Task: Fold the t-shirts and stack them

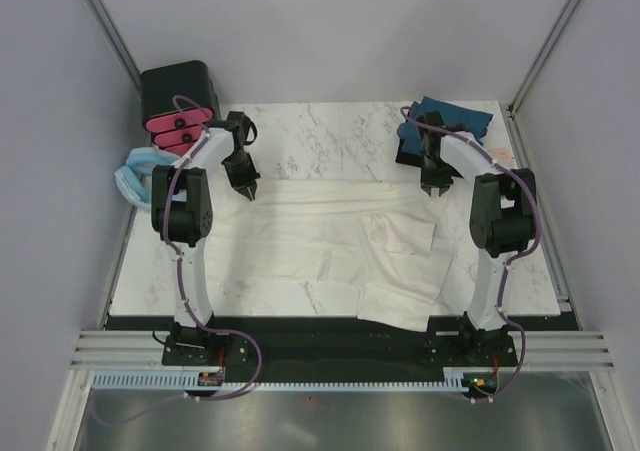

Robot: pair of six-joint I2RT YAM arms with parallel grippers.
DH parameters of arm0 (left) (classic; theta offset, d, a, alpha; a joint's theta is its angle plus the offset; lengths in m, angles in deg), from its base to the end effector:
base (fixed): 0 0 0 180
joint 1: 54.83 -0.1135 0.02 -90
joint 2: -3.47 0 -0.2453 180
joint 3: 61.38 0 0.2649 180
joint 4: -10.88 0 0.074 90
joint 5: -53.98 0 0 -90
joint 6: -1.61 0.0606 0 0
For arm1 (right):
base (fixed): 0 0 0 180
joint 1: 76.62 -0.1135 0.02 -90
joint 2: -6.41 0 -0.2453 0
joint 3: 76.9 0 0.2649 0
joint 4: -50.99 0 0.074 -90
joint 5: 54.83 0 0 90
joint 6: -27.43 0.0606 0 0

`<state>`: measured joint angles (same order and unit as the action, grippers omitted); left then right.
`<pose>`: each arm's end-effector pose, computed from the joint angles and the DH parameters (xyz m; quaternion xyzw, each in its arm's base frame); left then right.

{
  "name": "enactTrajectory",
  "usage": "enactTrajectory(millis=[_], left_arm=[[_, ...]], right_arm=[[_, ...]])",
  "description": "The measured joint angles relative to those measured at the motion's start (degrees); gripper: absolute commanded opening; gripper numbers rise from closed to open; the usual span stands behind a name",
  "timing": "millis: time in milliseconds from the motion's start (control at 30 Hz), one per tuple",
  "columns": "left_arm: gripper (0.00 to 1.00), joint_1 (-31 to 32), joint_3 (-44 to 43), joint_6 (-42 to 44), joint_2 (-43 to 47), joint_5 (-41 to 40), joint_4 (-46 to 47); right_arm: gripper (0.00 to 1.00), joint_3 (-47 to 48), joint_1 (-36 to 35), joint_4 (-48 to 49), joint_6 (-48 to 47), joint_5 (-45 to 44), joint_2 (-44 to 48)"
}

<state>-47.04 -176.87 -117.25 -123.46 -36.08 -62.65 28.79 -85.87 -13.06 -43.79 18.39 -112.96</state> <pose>0.4348 -0.0594 0.1230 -0.1827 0.9822 -0.0133 0.0418 0.4230 0.0512 0.1356 0.0972 0.9789 -0.1152 0.1377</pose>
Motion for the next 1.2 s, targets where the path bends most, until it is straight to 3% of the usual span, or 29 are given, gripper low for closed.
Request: enactTrajectory(millis=[233, 467, 533, 567, 667, 933, 1200], left_arm=[[0.15, -0.98, 0.44, 0.17, 4.87, -3.21, 5.14], [0.11, -1.14, 2.10, 1.05, 4.35, -6.93, 5.62], [0.06, -1.33, 2.78, 1.27, 3.52, -7.82, 5.66], [0.05, -1.44, 3.06, 1.31, 3.06, -8.26, 5.73], [0.02, -2.05, 3.54, 1.29, 1.11, -9.05, 5.31], [0.02, -2.73, 0.57, 1.14, -0.79, -9.09, 3.06], [0.02, -3.58, -14.14, 0.85, -9.35, -8.90, -4.74]], right_arm=[[0.33, 6.03, 0.44, 0.63, -0.22, -2.60, 2.89], [0.31, 7.21, 0.76, 2.08, -0.61, -3.87, -5.11], [0.31, 7.28, 0.81, 2.01, -0.74, -4.35, -7.58], [0.29, 7.61, 0.72, 1.75, -0.83, -4.72, -7.63], [0.01, 7.72, 0.68, 1.77, -0.85, -4.94, -7.91], [0.00, 8.46, 1.29, 1.07, -0.35, -5.16, -8.79], [0.00, 12.44, 2.21, -1.53, -0.37, -5.07, -11.17]])
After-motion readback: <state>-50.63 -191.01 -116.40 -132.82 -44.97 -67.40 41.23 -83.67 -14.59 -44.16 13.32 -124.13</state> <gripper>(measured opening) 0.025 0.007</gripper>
